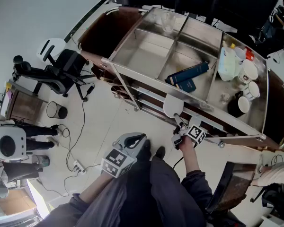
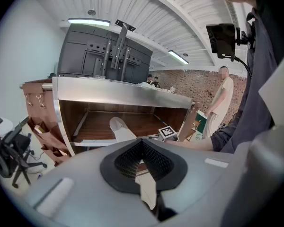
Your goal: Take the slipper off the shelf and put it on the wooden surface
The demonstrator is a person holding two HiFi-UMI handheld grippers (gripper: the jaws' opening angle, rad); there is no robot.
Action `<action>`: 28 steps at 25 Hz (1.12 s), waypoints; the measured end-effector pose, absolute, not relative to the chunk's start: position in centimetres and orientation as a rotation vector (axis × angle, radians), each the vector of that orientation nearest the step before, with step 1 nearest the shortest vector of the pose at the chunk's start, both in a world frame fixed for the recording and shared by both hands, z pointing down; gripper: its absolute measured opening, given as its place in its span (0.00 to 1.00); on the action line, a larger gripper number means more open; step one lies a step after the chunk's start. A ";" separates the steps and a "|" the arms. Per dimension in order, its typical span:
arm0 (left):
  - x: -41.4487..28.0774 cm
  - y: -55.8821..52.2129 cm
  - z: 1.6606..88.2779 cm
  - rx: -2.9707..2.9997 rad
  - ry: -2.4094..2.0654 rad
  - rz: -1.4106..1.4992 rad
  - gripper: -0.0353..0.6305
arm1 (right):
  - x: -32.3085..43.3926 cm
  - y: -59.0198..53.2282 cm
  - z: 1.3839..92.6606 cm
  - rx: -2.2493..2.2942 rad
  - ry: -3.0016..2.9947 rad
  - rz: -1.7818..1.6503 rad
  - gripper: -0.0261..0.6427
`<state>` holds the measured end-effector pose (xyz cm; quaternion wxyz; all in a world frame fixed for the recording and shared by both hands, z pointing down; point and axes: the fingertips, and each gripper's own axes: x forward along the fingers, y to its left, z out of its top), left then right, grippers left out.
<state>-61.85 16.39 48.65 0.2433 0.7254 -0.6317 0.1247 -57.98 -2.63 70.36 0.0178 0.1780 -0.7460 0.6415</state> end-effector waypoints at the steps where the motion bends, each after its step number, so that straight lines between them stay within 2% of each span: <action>1: -62.6 16.4 48.4 1.976 -1.733 0.342 0.08 | -58.2 -2.8 71.0 0.543 -2.286 2.067 0.53; 5: -64.9 16.1 47.8 1.949 -1.733 0.324 0.08 | -60.2 -3.8 72.0 0.495 -2.267 2.186 0.54; 6: -65.2 16.0 47.9 1.947 -1.725 0.322 0.08 | -60.6 -4.1 71.9 0.491 -2.296 2.202 0.46; 7: -65.4 16.0 48.1 1.956 -1.717 0.327 0.08 | -60.8 -4.5 71.9 0.494 -2.320 2.233 0.19; 8: -65.6 16.0 48.4 1.972 -1.708 0.337 0.08 | -60.9 -4.8 72.0 0.503 -2.327 2.274 0.15; 12: -65.7 15.6 48.6 2.018 -1.667 0.332 0.08 | -60.7 -4.1 71.6 0.506 -2.352 2.227 0.14; 22: -62.5 14.4 49.3 2.123 -1.498 0.231 0.08 | -56.1 2.3 63.3 0.463 -2.629 1.485 0.13; 28: -57.4 13.7 50.3 2.188 -1.359 0.228 0.08 | -48.9 5.3 59.2 0.556 -2.698 1.409 0.13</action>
